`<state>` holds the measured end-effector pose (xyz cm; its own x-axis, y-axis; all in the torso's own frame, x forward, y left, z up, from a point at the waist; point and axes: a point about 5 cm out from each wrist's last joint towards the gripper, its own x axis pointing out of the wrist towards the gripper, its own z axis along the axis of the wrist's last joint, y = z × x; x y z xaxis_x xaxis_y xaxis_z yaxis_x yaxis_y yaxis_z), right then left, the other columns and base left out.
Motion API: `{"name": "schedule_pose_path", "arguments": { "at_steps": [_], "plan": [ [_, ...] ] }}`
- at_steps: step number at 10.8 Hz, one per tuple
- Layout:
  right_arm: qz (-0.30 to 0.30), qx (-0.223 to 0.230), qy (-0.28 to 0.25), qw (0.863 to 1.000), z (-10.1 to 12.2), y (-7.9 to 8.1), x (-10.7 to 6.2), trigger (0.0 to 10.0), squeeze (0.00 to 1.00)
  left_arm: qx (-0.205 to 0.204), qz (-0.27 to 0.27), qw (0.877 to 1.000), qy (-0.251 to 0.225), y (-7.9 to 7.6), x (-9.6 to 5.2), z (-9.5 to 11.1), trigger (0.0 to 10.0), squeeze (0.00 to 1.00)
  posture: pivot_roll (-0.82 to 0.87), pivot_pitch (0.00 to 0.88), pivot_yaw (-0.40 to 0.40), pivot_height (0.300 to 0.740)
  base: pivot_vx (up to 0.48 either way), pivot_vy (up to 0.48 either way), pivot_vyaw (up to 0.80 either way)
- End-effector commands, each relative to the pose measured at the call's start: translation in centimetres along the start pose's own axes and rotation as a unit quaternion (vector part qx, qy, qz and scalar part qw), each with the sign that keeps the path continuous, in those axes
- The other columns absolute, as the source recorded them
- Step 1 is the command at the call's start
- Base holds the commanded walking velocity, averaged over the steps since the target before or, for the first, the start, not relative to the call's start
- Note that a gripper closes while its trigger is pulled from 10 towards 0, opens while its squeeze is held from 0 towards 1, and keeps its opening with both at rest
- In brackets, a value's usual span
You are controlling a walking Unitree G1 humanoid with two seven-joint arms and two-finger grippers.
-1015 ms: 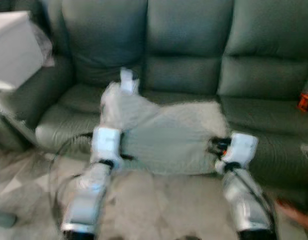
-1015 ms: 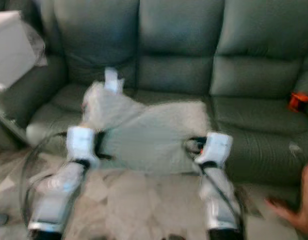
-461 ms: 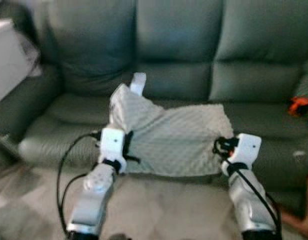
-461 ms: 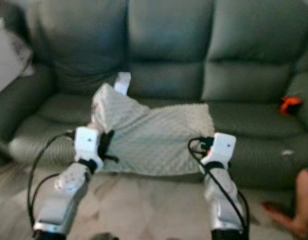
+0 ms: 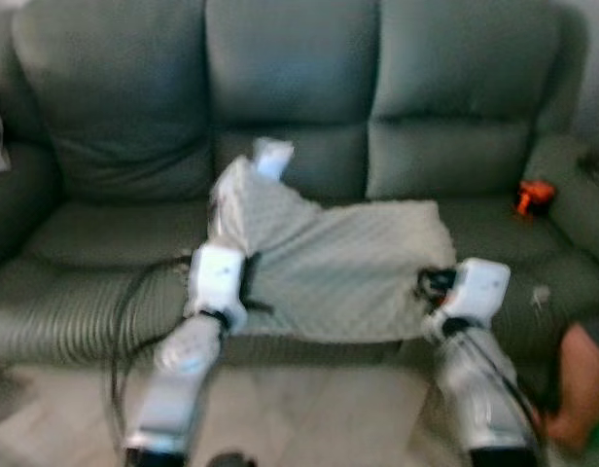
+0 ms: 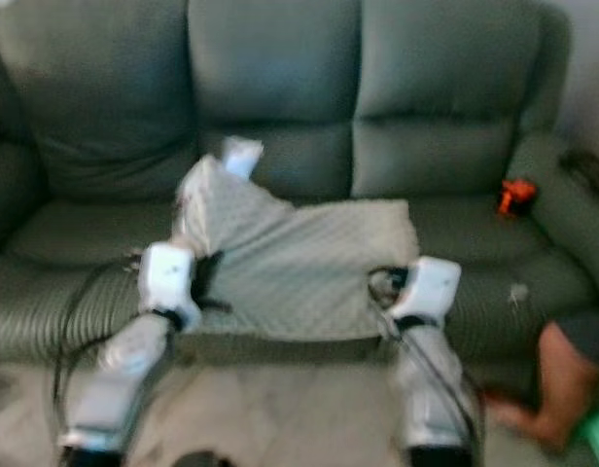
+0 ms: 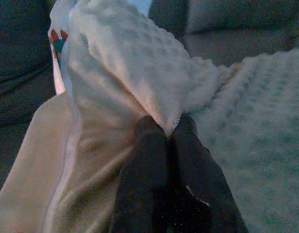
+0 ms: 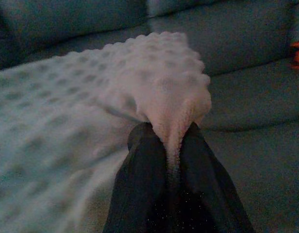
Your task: Move the pillow to the sofa
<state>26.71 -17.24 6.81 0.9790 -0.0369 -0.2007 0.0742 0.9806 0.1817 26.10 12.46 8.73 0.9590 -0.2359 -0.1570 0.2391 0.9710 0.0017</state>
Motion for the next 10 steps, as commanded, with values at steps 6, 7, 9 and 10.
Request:
{"name": "schedule_pose_path", "arguments": {
  "at_steps": [6,7,9,10],
  "plan": [
    [0.018,-0.013,-0.017,1.0,0.74,0.25,-0.09,10.0,0.0,0.003,0.0,1.0,-0.004,-0.25,0.17,0.04,10.0,0.0,-0.05,0.0,0.004,0.74,0.339,0.0,0.0],
    [0.019,-0.012,-0.017,1.0,0.68,0.3,-0.19,10.0,0.0,0.003,0.001,1.0,-0.003,-0.27,0.11,-0.01,10.0,0.0,-0.05,0.0,0.003,0.74,0.341,0.0,0.64],
    [0.017,-0.013,-0.017,1.0,0.68,0.27,-0.22,10.0,0.0,0.003,-0.001,1.0,-0.002,-0.28,0.1,-0.01,10.0,0.0,-0.05,0.0,0.004,0.74,0.343,0.0,0.54],
    [0.014,-0.012,-0.017,1.0,0.68,0.18,-0.22,10.0,0.0,0.003,-0.001,1.0,-0.002,-0.29,0.1,-0.01,10.0,0.0,-0.05,0.0,0.004,0.74,0.341,0.0,0.0]
  ]
}}
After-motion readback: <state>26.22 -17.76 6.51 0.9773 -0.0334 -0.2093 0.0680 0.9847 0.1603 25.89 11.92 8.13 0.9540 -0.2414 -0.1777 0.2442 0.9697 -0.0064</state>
